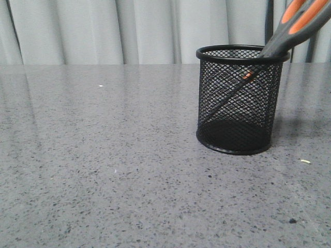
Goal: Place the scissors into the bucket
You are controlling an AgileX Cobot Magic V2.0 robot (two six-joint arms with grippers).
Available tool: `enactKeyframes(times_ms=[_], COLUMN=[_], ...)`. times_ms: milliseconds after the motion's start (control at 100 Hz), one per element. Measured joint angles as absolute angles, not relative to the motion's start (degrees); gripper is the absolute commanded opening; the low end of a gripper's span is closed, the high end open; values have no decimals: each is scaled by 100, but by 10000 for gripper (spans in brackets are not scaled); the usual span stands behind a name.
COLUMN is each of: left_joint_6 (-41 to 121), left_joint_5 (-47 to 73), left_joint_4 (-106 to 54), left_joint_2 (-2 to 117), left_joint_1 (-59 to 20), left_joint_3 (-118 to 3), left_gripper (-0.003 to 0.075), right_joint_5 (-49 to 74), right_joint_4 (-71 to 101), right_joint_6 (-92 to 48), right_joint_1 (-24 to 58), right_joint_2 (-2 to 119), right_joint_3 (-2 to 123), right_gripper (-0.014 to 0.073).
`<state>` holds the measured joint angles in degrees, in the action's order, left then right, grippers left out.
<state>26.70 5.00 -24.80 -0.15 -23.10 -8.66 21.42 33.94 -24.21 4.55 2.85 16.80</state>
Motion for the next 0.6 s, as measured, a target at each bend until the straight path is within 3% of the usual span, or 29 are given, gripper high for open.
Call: enactKeyframes(times_ms=[370,600], left_joint_6=[2591,1055], left_joint_5=[478,588], left_joint_4=[-2067,-1010], left_joint_2=[-15,-15], left_joint_1=[-2162,-935], left_joint_3=[-747,-199], left_gripper=[-20,-20], right_joint_5=[2142,2142], right_joint_4=[3394,3403], right_joint_6=[-2421,-2421], right_joint_1=[455,455], right_joint_2=[285,285], right_joint_3=[1680,1680], right_gripper=[-66,-66])
